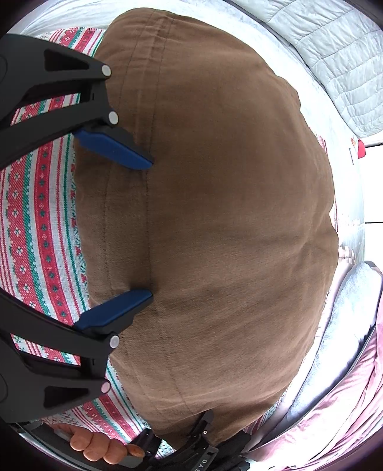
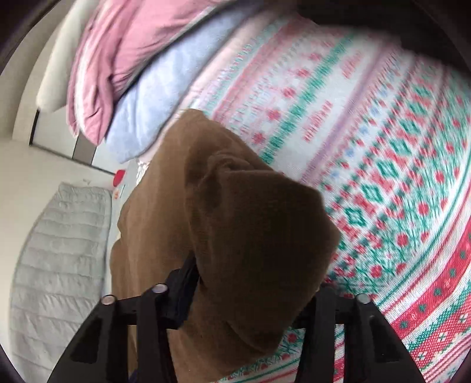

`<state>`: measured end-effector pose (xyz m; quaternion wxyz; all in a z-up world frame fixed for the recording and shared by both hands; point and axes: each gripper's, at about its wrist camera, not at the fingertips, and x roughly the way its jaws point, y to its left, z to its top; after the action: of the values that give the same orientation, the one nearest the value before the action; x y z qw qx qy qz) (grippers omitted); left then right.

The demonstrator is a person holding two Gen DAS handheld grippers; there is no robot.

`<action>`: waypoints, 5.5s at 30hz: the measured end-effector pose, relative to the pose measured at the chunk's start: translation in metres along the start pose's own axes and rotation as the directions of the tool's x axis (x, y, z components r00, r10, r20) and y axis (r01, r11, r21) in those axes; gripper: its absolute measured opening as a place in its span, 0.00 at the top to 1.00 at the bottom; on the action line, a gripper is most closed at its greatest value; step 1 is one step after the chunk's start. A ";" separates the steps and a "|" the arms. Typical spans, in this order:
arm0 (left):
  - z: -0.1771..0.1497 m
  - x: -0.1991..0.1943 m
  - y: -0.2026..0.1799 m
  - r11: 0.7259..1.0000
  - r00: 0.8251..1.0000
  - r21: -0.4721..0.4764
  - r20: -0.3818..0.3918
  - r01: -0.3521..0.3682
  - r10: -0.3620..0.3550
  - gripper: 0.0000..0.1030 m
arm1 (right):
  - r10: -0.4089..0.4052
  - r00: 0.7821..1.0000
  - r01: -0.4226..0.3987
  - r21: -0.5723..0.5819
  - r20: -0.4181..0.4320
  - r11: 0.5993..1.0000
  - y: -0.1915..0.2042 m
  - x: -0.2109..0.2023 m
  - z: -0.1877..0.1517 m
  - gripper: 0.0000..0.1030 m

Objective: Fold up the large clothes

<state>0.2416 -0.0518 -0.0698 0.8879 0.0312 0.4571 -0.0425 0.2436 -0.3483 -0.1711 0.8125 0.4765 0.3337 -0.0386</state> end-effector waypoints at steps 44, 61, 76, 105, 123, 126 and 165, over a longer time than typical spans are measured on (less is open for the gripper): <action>-0.017 -0.034 0.141 0.966 0.992 -0.227 0.065 0.122 -0.110 0.15 | -0.053 0.998 0.056 -0.094 0.031 0.994 0.018 -0.013 -0.003 0.80; -0.062 -0.050 0.251 0.849 0.955 -0.440 0.090 0.294 -0.284 0.16 | -0.157 0.927 0.318 -0.498 0.340 0.807 0.197 -0.058 -0.055 0.84; -0.087 -0.060 0.358 0.679 0.959 -0.678 0.177 0.281 -0.221 0.16 | 0.194 0.904 0.427 -0.801 0.380 -0.420 0.253 0.081 -0.448 0.84; -0.085 -0.056 0.361 0.634 0.935 -0.692 0.199 0.345 -0.292 0.16 | 0.069 0.974 0.229 -0.929 0.218 -0.293 0.297 0.068 -0.447 0.70; -0.036 -0.056 0.265 0.804 0.937 -0.482 0.161 0.348 -0.309 0.16 | 0.043 0.986 0.164 -0.976 0.159 -0.147 0.223 -0.009 -0.311 0.34; -0.028 -0.043 0.253 0.828 0.958 -0.484 0.105 0.283 -0.266 0.16 | 0.066 0.987 0.151 -0.981 0.144 -0.124 0.225 -0.004 -0.302 0.34; -0.020 -0.011 0.243 0.920 0.983 -0.347 0.074 0.183 -0.168 0.50 | -0.026 0.996 -0.094 -0.977 -0.091 -0.193 0.210 -0.004 -0.285 0.56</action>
<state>0.2441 0.1921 -0.0691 0.8813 -0.1703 0.4391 -0.0400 0.1766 -0.0066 -0.1037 0.8710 -0.3144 0.2602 0.2734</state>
